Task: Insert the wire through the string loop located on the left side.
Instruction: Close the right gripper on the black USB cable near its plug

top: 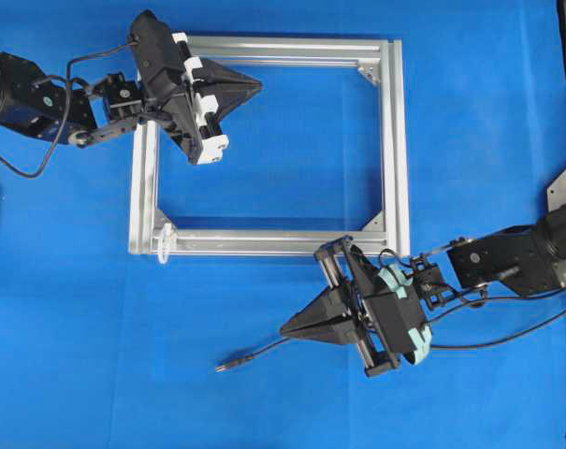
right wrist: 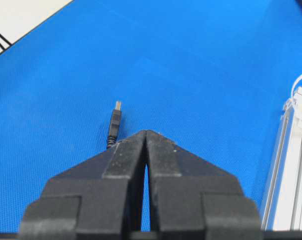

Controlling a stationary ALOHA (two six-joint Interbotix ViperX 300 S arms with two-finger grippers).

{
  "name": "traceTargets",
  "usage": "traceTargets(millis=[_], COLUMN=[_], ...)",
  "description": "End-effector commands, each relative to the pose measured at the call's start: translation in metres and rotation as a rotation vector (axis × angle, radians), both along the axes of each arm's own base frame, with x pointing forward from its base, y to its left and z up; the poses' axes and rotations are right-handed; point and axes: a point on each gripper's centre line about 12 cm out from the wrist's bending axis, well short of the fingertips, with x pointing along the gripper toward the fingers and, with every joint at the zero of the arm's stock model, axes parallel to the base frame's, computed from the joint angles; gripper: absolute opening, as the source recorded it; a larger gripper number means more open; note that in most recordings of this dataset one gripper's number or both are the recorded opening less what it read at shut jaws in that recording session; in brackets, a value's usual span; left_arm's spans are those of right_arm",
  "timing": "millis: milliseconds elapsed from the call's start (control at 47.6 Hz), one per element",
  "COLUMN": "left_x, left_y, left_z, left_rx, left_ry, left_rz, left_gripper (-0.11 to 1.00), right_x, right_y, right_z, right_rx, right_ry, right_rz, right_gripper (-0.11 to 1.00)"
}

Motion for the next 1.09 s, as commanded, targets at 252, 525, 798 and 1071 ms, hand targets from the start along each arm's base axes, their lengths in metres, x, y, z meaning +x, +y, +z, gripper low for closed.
traceTargets(millis=[252, 525, 798, 1071], left_x=[0.003, 0.004, 0.004, 0.005], left_y=[-0.001, -0.001, 0.000, -0.001], left_z=[0.020, 0.021, 0.021, 0.021], left_rx=[0.020, 0.022, 0.022, 0.022], left_ry=[-0.036, -0.037, -0.040, -0.040], left_rz=[-0.017, -0.019, -0.018, -0.020], left_gripper=[0.00, 0.00, 0.00, 0.00], right_x=[0.003, 0.002, 0.000, 0.003], right_y=[0.008, 0.010, 0.018, 0.016], right_z=[0.029, 0.027, 0.026, 0.018], right_rx=[0.033, 0.065, 0.075, 0.094], right_ry=[-0.053, -0.032, -0.017, 0.025], right_rz=[0.016, 0.016, 0.035, 0.006], right_gripper=[-0.02, -0.01, 0.52, 0.80])
